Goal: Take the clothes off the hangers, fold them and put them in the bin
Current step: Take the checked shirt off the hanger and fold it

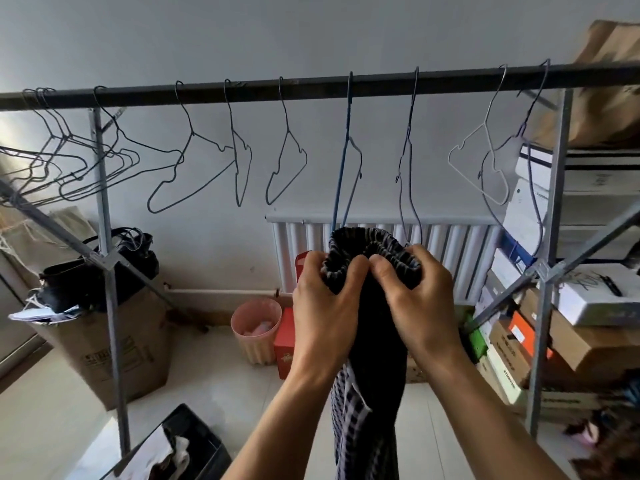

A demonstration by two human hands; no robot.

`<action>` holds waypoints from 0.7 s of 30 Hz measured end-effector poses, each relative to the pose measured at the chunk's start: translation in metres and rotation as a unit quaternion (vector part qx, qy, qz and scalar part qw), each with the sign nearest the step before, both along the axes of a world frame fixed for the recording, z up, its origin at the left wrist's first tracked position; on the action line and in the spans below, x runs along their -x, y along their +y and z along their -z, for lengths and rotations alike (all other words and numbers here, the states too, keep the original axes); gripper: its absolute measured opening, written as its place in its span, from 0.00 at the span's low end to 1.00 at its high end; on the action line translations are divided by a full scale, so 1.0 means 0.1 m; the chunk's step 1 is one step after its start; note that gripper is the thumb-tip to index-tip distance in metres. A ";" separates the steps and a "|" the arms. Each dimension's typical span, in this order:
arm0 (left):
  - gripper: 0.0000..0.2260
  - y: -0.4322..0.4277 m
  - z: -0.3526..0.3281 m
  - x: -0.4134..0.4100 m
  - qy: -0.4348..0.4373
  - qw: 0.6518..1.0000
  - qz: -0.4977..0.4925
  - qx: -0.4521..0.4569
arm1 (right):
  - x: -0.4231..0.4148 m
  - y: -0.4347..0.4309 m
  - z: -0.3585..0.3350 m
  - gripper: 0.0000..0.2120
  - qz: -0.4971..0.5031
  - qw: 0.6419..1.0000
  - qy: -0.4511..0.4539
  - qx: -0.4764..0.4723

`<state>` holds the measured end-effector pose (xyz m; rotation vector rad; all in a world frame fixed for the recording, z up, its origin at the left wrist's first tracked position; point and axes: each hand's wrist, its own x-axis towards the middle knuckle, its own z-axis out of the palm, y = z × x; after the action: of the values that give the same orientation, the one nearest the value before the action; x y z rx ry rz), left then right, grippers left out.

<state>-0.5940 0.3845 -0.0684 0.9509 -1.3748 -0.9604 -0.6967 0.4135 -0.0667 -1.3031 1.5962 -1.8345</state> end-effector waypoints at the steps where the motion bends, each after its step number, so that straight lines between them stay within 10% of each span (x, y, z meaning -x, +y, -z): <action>1: 0.09 0.02 0.00 0.01 0.005 1.000 0.023 0.005 | -0.01 0.00 0.01 0.07 -0.016 1.000 -0.001 0.007; 7: 0.29 0.06 0.05 -0.02 -0.011 0.995 0.094 0.037 | -0.02 0.06 0.02 0.17 -0.119 0.993 0.011 0.013; 12: 0.10 0.04 -0.02 -0.17 -0.053 0.993 0.054 0.093 | 0.08 0.04 -0.06 0.07 -0.065 0.997 -0.013 0.027; 16: 0.36 -0.17 -0.11 -0.37 -0.166 0.983 0.075 0.030 | 0.24 0.03 -0.19 0.07 -0.133 0.985 -0.108 0.016; 21: 0.05 -0.28 -0.34 -0.41 -0.071 0.977 0.200 -0.033 | 0.34 0.00 -0.32 0.08 -0.188 0.978 -0.093 0.000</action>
<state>-0.5531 0.3568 -0.0348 0.8174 -1.7054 -1.2643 -0.7306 0.4139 -0.0347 -1.2860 1.1601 -1.6623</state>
